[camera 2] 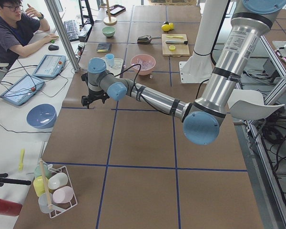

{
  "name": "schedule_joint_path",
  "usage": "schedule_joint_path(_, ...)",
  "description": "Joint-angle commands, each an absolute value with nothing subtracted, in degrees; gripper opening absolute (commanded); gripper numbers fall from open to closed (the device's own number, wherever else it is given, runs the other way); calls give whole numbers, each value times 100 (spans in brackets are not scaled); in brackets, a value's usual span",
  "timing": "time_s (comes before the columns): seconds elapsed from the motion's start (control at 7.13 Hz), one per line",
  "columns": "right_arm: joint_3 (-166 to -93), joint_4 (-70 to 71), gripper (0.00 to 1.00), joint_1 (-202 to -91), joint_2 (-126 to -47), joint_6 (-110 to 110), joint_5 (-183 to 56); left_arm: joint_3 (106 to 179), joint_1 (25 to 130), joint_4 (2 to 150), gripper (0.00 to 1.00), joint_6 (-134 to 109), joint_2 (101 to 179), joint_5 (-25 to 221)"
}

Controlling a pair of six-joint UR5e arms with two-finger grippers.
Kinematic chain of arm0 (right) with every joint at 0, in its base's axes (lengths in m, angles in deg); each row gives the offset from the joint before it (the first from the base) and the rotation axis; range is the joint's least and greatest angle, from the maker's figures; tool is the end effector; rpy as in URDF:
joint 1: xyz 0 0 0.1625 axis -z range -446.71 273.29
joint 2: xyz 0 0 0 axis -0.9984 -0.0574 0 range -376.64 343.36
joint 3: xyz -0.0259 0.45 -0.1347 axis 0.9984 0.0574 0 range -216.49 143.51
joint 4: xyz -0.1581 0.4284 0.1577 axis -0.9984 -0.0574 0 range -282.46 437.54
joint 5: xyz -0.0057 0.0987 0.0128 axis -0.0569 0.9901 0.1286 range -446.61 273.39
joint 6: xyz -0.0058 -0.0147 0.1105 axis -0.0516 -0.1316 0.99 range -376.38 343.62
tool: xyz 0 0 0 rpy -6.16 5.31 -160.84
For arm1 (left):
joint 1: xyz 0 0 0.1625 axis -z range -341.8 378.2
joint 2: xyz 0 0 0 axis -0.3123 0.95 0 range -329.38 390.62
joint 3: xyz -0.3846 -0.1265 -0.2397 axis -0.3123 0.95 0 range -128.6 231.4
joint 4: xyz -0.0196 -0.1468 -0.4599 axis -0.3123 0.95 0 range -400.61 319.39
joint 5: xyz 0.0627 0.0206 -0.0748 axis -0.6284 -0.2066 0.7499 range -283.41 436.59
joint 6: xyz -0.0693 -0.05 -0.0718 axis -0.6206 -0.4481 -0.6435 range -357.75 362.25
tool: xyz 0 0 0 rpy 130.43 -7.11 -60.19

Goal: Put ice in cup with scoop

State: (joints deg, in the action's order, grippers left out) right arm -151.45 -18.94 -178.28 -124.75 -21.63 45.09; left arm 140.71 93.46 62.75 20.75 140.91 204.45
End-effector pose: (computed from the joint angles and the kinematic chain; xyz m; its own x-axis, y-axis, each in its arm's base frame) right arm 0.0704 -0.4132 0.6370 0.7459 -0.0755 0.6618 0.0411 0.9969 0.0674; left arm 0.1235 -0.7246 0.4678 0.5759 0.7541 -0.3157 -0.4177 0.6034 0.6793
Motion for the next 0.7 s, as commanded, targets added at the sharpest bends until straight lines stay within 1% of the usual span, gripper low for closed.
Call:
schedule_joint_path(0.0,-15101,-1887,100,-17759,-12431,-2095,4514,14044,10176,4962,100,2036,13988,20500)
schedule_joint_path(0.28,-15101,-1861,100,-17706,-12387,-1901,4531,14035,10511,4396,100,2027,13716,20491)
schedule_joint_path(0.56,-15101,-1861,100,-17680,-12378,-1901,4531,14070,11020,4376,100,2035,12866,21023)
